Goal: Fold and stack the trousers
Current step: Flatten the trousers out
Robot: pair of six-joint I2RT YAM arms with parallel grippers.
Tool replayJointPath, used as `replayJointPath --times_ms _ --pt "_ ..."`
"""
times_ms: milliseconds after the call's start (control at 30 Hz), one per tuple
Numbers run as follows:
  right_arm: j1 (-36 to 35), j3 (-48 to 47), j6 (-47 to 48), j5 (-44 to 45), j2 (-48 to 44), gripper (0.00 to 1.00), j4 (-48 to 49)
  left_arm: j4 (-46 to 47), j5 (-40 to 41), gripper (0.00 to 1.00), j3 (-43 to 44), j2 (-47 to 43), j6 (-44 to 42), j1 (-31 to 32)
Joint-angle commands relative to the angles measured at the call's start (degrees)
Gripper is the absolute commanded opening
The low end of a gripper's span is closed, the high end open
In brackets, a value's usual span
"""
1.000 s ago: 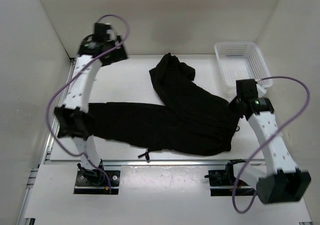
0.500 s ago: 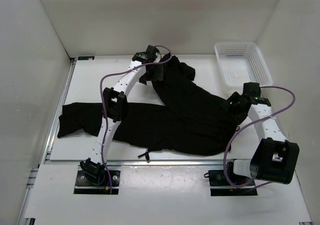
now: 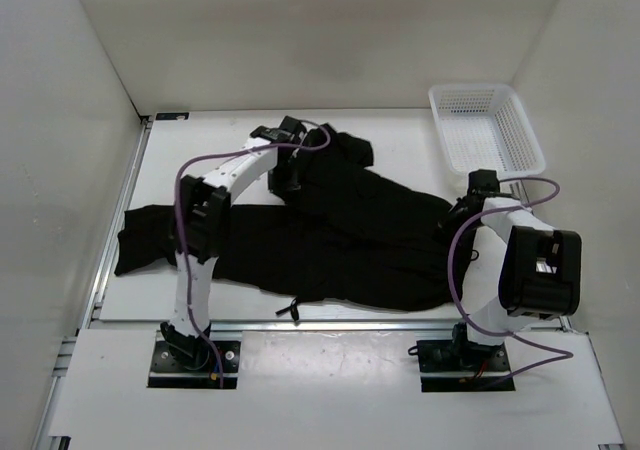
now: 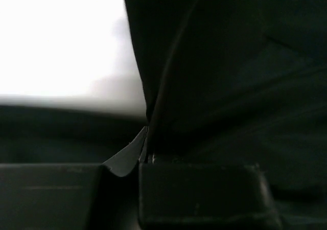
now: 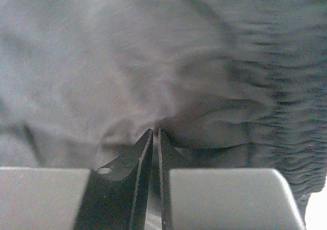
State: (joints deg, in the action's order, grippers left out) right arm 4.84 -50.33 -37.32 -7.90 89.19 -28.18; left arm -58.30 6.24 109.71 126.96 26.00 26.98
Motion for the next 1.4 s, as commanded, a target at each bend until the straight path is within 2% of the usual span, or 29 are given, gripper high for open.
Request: replayJointPath --times_ms 0,67,133,200,233,267,333,367,400,433,467,500,567,600,633,700,733,833,1000,1100,1133,1200,1233,1367 --pt "-0.1 2.8 0.1 -0.4 -1.5 0.12 2.1 1.6 3.7 0.10 -10.1 -14.9 1.3 1.0" --pt "-0.7 5.1 0.1 -0.4 -2.2 0.10 2.1 1.6 4.4 0.13 -15.4 -18.9 1.3 1.7" --pt "-0.7 7.0 0.1 0.2 -4.2 0.10 1.3 -1.1 7.4 0.30 -15.2 -23.7 0.8 2.3" --pt "-0.7 7.6 0.1 1.7 -7.6 0.10 -0.2 -3.4 9.7 0.65 -11.1 -24.5 -0.1 2.3" --pt "-0.7 8.3 0.1 2.4 -8.8 0.10 -0.7 -4.3 11.2 0.95 -5.1 -24.5 -1.4 2.3" --pt "-0.7 8.3 0.1 3.1 -11.0 0.12 -1.7 -4.8 11.2 0.98 -1.7 -22.1 -2.7 2.3" --pt "-0.7 6.9 0.7 5.0 -12.9 0.16 -2.7 -5.6 12.5 0.97 5.6 -18.2 -6.1 2.3" --pt "-0.7 6.0 1.2 5.7 -14.3 0.19 -3.4 -6.7 12.5 0.87 14.8 -15.5 -7.0 2.3" --pt "-0.7 5.0 2.0 6.2 -14.8 0.26 -4.8 -9.0 14.1 0.84 19.7 -9.2 -8.0 2.3" --pt "-1.2 2.7 2.0 7.2 -15.4 0.29 -5.6 -10.9 15.0 0.84 30.9 -5.5 -8.5 2.3" --pt "-1.2 1.6 2.7 7.2 -15.4 0.34 -6.3 -13.3 15.0 0.84 36.8 -1.8 -9.0 2.3" --pt "-1.2 0.6 3.5 7.2 -15.4 0.45 -7.6 -14.9 15.0 0.86 41.3 1.7 -9.0 2.3" --pt "-1.2 -2.2 4.0 7.8 -16.1 0.58 -8.8 -14.3 16.2 0.94 44.5 7.2 -9.0 2.3" --pt "-1.2 -2.8 4.0 7.8 -16.1 0.63 -9.3 -11.9 16.2 0.99 42.1 7.3 -9.0 2.3" --pt "-1.2 -3.4 4.6 7.8 -16.6 0.72 -10.0 -8.9 16.2 0.99 39.0 6.6 -9.0 2.3" --pt "-1.2 -3.9 4.6 7.8 -16.6 0.79 -10.6 -3.2 16.9 0.99 35.2 7.1 -9.0 1.7" --pt "-1.2 -4.4 4.6 7.8 -17.2 0.82 -10.6 -3.2 16.9 0.99 36.1 8.3 -9.0 1.1" --pt "-1.2 -4.4 5.2 8.4 -17.2 0.83 -11.1 -5.2 16.3 0.99 43.6 15.2 -9.6 0.6" --pt "-1.2 -3.4 5.2 8.4 -17.2 0.83 -11.1 -1.4 10.4 0.97 38.6 15.3 -9.6 -1.6" --pt "-1.2 -2.3 4.5 8.4 -17.2 0.82 -11.1 -1.4 7.0 0.71 39.1 16.6 -10.1 -2.9" --pt "-1.2 -2.3 4.5 7.8 -17.7 0.82 -11.1 -1.4 6.2 0.49 39.6 16.6 -10.6 -2.9" --pt "-1.2 -2.3 3.9 7.3 -18.5 0.82 -10.6 -3.2 4.7 0.18 40.8 17.1 -10.6 -2.9" --pt "-1.2 -2.3 3.9 7.3 -19.3 0.81 -10.6 -3.2 4.7 0.10 40.8 16.5 -10.6 -2.9" --pt "-1.2 -2.3 4.4 7.3 -19.8 0.78 -10.6 -1.6 2.8 0.10 37.2 8.2 -9.3 -4.7"
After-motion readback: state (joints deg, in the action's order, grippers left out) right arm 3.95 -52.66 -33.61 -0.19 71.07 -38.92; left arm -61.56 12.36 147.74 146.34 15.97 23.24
